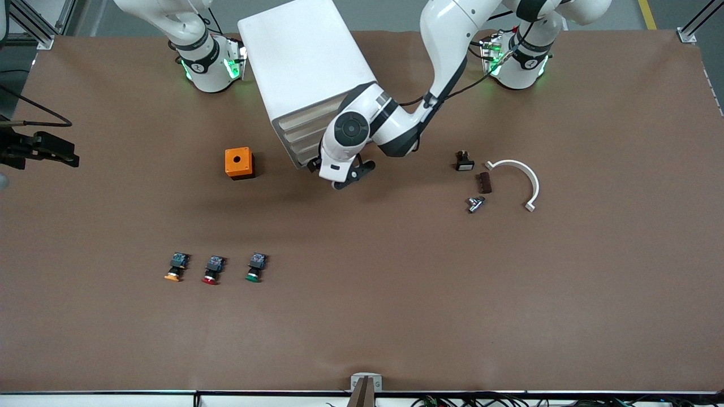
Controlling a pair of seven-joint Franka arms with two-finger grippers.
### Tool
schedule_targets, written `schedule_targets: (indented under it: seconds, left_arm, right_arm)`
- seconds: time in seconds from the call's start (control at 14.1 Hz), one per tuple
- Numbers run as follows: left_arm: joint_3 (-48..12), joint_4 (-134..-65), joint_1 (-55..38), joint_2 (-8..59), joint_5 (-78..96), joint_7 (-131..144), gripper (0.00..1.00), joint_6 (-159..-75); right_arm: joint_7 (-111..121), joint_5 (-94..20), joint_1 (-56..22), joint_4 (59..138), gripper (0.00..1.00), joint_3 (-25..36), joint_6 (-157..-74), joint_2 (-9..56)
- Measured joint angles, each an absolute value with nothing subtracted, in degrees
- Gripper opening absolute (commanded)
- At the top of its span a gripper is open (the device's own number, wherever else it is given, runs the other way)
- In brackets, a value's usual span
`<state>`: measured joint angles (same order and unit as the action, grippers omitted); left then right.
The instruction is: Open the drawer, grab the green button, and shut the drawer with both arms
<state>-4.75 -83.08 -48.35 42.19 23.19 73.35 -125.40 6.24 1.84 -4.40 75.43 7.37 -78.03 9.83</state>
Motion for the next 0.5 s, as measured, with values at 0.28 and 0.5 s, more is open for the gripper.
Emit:
schedule_targets:
  seconds: [0.28, 0.5]
  left_arm:
    - [-4.4, -82.7, -42.2, 39.1, 22.7, 73.3, 0.99, -125.4]
    - [-4.3, -82.7, -37.8, 37.1, 21.9, 73.3, 0.99, -125.2]
  right_arm:
    - [6.3, 1.8, -4.4, 75.4, 1.00, 7.3, -77.5, 8.0]
    - [6.3, 1.8, -4.3, 75.5, 1.00, 7.3, -77.0, 5.9]
